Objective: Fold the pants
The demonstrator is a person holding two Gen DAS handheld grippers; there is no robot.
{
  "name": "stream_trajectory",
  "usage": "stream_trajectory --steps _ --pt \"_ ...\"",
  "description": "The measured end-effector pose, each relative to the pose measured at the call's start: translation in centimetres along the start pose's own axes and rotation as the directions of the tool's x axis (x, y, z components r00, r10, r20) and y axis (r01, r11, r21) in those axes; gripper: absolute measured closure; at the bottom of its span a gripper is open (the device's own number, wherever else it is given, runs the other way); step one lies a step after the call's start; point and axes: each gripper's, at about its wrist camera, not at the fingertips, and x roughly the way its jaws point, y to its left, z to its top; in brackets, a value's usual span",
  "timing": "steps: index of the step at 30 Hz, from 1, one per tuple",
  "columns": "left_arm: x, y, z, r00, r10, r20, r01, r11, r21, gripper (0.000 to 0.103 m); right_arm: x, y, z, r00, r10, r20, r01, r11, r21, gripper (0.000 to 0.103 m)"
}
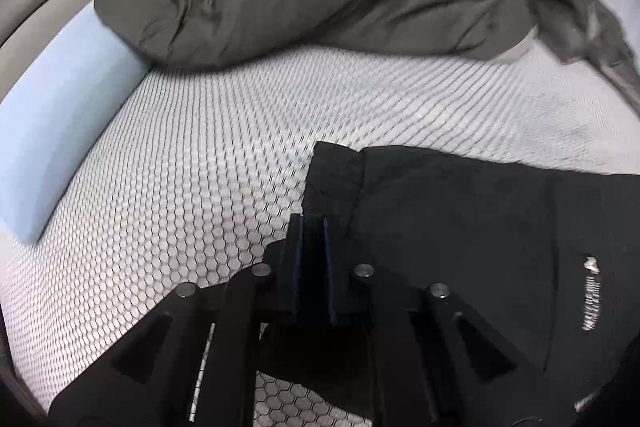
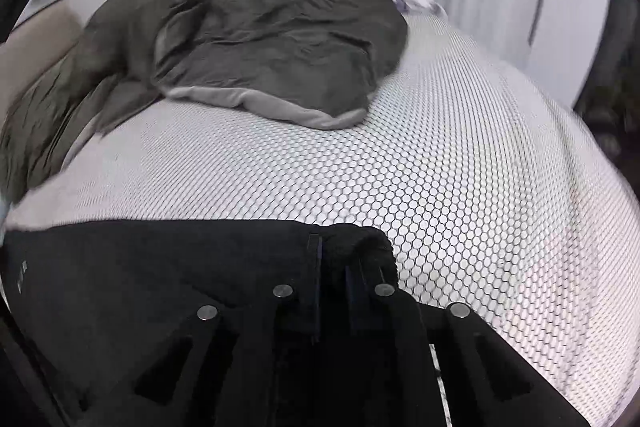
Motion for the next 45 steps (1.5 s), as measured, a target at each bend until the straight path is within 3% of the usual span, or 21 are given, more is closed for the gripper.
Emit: stream_trajectory --steps 3,5,6,7,8,10,13,16,18,20,21,22,25,28,31,33,34,35,37,42,45 --pt "-1.1 0.0 0.3 1.000 -0.013 0.008 0.013 1.000 -0.012 0.081 0.0 0.7 0.1 0.999 -0.041 -0.022 0.041 0.999 -0.010 0.077" --pt "-3.8 0.8 -0.3 0.995 -0.098 0.031 0.099 0.995 -0.024 0.043 -2.3 0.5 -0.7 1.000 -0.012 -0.007 0.012 1.000 0.023 0.042" --pt "-5.6 1.4 -1.1 0.991 -0.116 0.064 0.117 0.993 -0.022 0.031 -4.0 0.4 -1.5 1.000 0.001 0.029 -0.002 1.000 0.031 0.030" --pt "-7.7 2.1 -1.9 0.987 -0.112 0.112 0.115 0.993 -0.018 0.010 -6.1 0.3 -2.7 0.997 0.004 0.072 -0.007 0.999 0.034 0.011" --pt "-9.6 2.8 -2.8 0.983 -0.100 0.155 0.102 0.995 -0.006 0.001 -8.0 0.2 -3.9 0.994 -0.003 0.107 -0.002 0.999 0.040 0.008" --pt "-11.5 2.6 -5.9 0.978 -0.098 0.184 0.095 0.995 0.021 0.001 -11.7 -0.2 -6.7 0.988 0.016 0.154 -0.023 0.999 0.047 0.008" --pt "-12.7 5.3 -9.5 0.985 -0.117 0.123 0.114 0.993 0.029 0.001 -15.7 -0.6 -11.4 0.979 0.065 0.191 -0.079 0.995 0.065 0.006" --pt "-10.7 4.6 -14.3 0.991 -0.125 0.041 0.124 0.992 0.038 0.001 -17.4 -0.8 -16.0 0.978 0.089 0.189 -0.106 0.991 0.086 0.006" --pt "-8.9 3.8 -16.2 0.990 -0.140 -0.016 0.141 0.989 0.045 0.009 -17.7 -0.5 -18.2 0.979 0.101 0.178 -0.120 0.988 0.097 0.006" --pt "-7.0 3.4 -16.7 0.980 -0.191 -0.055 0.192 0.981 0.007 0.042 -17.8 -0.1 -19.8 0.977 0.113 0.179 -0.134 0.985 0.107 0.006" --pt "-6.9 3.1 -16.7 0.976 -0.214 -0.043 0.214 0.977 -0.010 0.053 -17.6 0.1 -20.2 0.978 0.118 0.171 -0.139 0.983 0.118 0.006" --pt "-7.3 2.6 -16.4 0.974 -0.226 -0.019 0.226 0.974 -0.006 0.074 -17.3 0.1 -20.5 0.979 0.117 0.166 -0.140 0.982 0.128 0.006" --pt "-9.9 1.6 -14.7 0.976 -0.200 0.081 0.197 0.979 0.054 0.093 -17.9 0.3 -21.3 0.980 0.113 0.165 -0.138 0.980 0.146 0.006" --pt "-10.8 2.3 -12.4 0.975 -0.175 0.139 0.174 0.985 0.019 0.090 -19.0 0.2 -21.6 0.978 0.095 0.184 -0.122 0.983 0.139 0.006" --pt "-7.0 2.0 -11.2 0.999 -0.054 -0.009 0.054 0.998 0.034 0.073 -19.4 -0.4 -22.0 0.981 0.079 0.177 -0.108 0.982 0.158 0.006" --pt "-7.3 2.3 -11.8 0.998 -0.063 -0.002 0.063 0.998 0.004 0.068 -19.7 -1.1 -22.7 0.984 0.066 0.167 -0.097 0.978 0.184 0.006" --pt "-7.8 2.5 -12.0 0.996 -0.086 0.029 0.087 0.996 -0.013 0.049 -19.9 -1.5 -23.0 0.984 0.064 0.165 -0.096 0.976 0.196 0.006" --pt "-8.8 2.8 -12.7 0.991 -0.114 0.063 0.116 0.993 -0.033 0.020 -20.0 -2.0 -23.6 0.985 0.059 0.163 -0.093 0.973 0.212 0.006" --pt "-10.5 3.2 -14.2 0.984 -0.129 0.120 0.137 0.989 -0.061 0.002 -20.1 -3.0 -25.4 0.987 0.046 0.151 -0.084 0.962 0.260 0.006" --pt "-14.7 2.6 -19.9 0.975 -0.159 0.153 0.176 0.979 -0.105 0.001 -18.0 -4.5 -30.0 0.983 0.151 0.102 -0.179 0.907 0.380 0.006" --pt "-16.4 2.2 -22.4 0.967 -0.179 0.180 0.207 0.967 -0.148 0.001 -15.8 -5.1 -31.5 0.945 0.296 0.138 -0.325 0.815 0.480 0.006"
